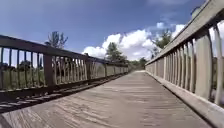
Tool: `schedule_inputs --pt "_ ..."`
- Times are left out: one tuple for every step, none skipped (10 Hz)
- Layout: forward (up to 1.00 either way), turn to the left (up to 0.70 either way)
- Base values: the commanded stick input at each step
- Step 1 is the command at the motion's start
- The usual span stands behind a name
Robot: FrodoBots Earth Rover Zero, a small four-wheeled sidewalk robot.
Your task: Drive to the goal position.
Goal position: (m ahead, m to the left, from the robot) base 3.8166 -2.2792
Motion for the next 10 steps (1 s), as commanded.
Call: schedule_inputs --pt "0.00 -0.70" --pt "0.00 -0.20" --pt "0.00 0.00" --pt "0.00 0.00" --pt "0.00 0.00" --pt "0.00 0.00" --pt "0.00 0.00" --pt "0.00 0.00" --pt "0.00 0.00" --pt "0.20 0.00"
